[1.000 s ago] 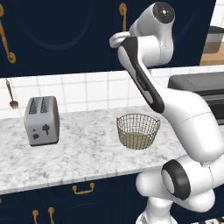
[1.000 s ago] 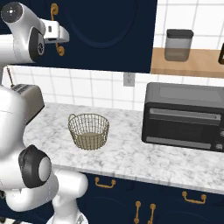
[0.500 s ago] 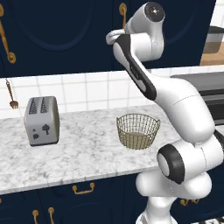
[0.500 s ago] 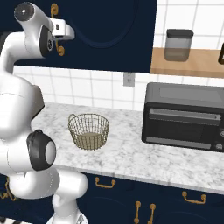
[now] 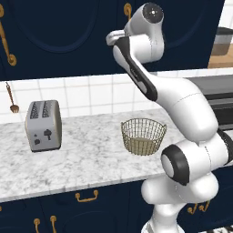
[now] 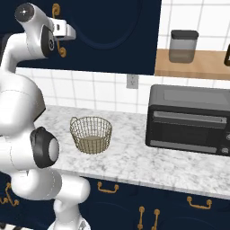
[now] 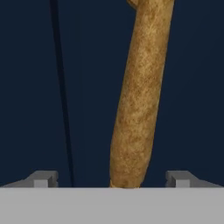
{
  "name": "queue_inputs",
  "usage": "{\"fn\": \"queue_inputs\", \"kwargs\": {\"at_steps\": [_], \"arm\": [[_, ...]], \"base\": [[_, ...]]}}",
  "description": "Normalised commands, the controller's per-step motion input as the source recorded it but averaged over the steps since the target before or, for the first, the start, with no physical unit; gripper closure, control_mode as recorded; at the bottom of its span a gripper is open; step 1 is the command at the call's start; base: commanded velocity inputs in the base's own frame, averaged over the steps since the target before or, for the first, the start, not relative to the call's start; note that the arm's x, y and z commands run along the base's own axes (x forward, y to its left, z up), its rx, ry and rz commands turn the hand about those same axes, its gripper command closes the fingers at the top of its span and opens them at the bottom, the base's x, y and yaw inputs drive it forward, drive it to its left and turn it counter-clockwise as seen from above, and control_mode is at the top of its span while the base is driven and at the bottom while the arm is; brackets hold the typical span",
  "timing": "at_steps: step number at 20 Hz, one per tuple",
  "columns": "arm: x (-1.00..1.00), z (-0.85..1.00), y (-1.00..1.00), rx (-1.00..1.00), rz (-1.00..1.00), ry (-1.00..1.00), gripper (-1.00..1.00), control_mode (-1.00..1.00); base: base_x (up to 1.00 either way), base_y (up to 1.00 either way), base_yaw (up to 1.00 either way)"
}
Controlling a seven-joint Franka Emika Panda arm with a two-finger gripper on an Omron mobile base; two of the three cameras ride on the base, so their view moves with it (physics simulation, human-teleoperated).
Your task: Open the cabinet, pick up the bread from the cabinet and place it in the basket. Then move the basket to the dining counter.
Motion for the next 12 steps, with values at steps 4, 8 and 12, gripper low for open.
{"fn": "queue_inputs", "kwargs": {"at_steps": [4, 8, 12], "arm": [[0.41, -0.50, 0.00, 0.00, 0.00, -0.15, 1.00, -1.00], [0.66, -0.48, 0.00, 0.00, 0.00, -0.06, 1.00, -1.00], [0.74, -0.55, -0.27, 0.00, 0.02, 0.00, 1.00, -1.00]], "base": [[0.00, 0.00, 0.00], [0.00, 0.00, 0.00], [0.00, 0.00, 0.00]]}}
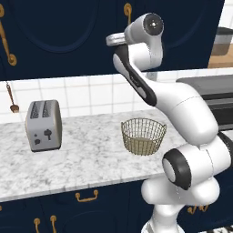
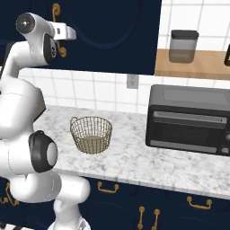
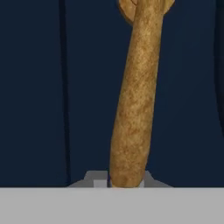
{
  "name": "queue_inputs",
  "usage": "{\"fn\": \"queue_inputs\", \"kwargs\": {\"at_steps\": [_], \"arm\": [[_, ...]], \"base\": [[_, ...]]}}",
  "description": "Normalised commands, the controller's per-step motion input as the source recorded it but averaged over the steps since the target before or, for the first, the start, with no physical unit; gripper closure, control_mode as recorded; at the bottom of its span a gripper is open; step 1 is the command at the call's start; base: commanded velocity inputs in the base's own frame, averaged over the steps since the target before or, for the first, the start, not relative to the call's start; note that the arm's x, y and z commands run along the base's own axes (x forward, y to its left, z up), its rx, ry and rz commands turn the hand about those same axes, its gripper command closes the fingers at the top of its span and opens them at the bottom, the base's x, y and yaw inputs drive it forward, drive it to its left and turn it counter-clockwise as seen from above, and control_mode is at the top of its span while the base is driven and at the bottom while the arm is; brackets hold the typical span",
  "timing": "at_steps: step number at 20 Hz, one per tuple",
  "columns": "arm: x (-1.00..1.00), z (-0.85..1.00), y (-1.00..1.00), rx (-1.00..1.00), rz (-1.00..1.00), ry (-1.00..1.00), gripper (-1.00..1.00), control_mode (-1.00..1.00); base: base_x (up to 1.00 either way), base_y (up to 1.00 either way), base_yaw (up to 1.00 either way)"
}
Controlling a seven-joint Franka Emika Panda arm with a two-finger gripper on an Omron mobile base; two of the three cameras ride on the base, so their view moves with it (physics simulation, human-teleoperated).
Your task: Open the cabinet, pick up the bread from the cabinet and place it in the basket. Then move the basket to the dining counter.
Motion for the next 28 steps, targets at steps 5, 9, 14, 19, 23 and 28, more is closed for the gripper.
{"fn": "queue_inputs", "kwargs": {"at_steps": [5, 9, 14, 19, 23, 28], "arm": [[0.12, -0.65, -0.97, 0.00, 0.00, -0.13, 1.00, -1.00], [-0.01, -0.36, -1.00, 0.00, 0.00, -0.01, 1.00, -1.00], [-0.24, -0.13, -1.00, 0.01, 0.00, 0.00, 1.00, -1.00], [-0.52, 0.00, -1.00, 0.00, 0.00, 0.00, 1.00, -1.00], [-0.68, 0.00, -1.00, 0.00, 0.00, 0.00, 1.00, -1.00], [-0.68, 0.00, -1.00, 0.00, 0.00, 0.00, 1.00, -1.00]], "base": [[0.00, 0.00, 0.00], [0.00, 0.00, 0.00], [0.00, 0.00, 0.00], [0.00, 0.00, 0.00], [0.00, 0.00, 0.00], [0.00, 0.00, 0.00]]}}
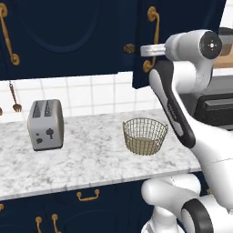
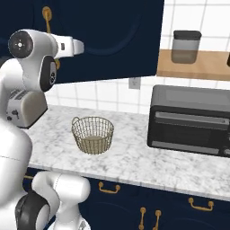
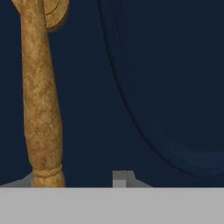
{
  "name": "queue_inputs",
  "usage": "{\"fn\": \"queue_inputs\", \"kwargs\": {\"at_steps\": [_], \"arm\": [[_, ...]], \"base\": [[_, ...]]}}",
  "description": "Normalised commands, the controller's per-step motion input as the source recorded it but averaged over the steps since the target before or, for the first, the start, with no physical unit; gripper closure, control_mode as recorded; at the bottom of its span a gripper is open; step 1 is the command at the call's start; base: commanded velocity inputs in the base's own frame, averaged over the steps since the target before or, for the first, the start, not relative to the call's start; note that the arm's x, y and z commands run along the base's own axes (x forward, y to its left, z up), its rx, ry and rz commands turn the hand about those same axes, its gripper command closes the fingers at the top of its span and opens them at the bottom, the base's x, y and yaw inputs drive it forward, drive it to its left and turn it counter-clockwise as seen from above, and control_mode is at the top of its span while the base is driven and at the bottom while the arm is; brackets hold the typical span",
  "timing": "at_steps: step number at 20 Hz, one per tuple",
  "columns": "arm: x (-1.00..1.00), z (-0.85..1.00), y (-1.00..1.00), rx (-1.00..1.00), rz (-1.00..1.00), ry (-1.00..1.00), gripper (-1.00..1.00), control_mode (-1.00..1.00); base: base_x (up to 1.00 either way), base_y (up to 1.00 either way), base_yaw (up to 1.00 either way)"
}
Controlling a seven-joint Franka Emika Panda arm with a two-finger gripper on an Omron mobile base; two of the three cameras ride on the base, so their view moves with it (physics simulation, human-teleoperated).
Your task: Open the cabinet, pick up the bread from the cabinet and place it in the basket. Then move the basket to the dining counter.
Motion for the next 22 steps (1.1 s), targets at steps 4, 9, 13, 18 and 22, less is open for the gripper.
{"fn": "queue_inputs", "kwargs": {"at_steps": [4, 9, 13, 18, 22], "arm": [[-0.65, 0.00, -1.00, 0.00, 0.00, -0.05, 1.00, -1.00], [-0.69, 0.00, -1.00, 0.01, 0.00, -0.03, 1.00, -1.00], [-0.66, -0.01, -1.00, 0.02, 0.00, -0.04, 1.00, -1.00], [-0.40, 0.00, -1.00, 0.12, 0.00, -0.27, 1.00, -1.00], [-0.33, 0.00, -1.00, 0.09, 0.00, -0.25, 1.00, -1.00]], "base": [[0.00, 0.00, 0.00], [0.00, 0.00, 0.00], [0.00, 0.00, 0.00], [0.00, 0.00, 0.00], [0.00, 0.00, 0.00]]}}
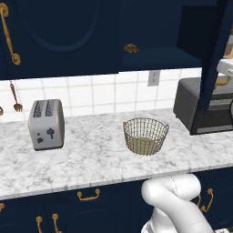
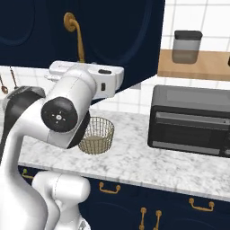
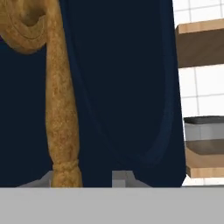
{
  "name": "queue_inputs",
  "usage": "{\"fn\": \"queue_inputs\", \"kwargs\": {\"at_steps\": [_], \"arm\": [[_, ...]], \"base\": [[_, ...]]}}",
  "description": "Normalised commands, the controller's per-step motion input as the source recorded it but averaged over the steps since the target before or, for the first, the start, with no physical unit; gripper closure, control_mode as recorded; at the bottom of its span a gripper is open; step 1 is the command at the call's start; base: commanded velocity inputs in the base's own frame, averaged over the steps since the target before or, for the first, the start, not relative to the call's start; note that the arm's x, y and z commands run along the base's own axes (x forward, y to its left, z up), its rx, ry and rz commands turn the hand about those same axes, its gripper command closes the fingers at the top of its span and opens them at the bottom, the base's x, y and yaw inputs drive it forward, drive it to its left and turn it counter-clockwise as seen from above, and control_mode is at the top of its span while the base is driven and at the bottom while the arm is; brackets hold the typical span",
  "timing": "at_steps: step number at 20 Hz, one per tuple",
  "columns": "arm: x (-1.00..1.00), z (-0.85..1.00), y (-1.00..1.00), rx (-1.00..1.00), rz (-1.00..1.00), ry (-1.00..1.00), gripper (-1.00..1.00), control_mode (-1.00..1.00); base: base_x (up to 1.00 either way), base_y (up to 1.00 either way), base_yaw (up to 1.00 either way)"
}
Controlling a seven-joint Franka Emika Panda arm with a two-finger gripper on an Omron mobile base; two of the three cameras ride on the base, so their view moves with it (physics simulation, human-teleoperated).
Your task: Open the cabinet, pick up the bread from the cabinet and place it in the basket. Then move the basket to the dining counter.
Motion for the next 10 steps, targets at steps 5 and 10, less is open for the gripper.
{"fn": "queue_inputs", "kwargs": {"at_steps": [5, 10], "arm": [[-0.11, 0.00, -1.00, 0.05, -0.09, -0.13, 1.00, -1.00], [-0.52, 0.08, -0.92, 0.07, -0.16, 0.00, 1.00, -1.00]], "base": [[0.00, 0.00, 0.00], [0.00, 0.00, 0.00]]}}
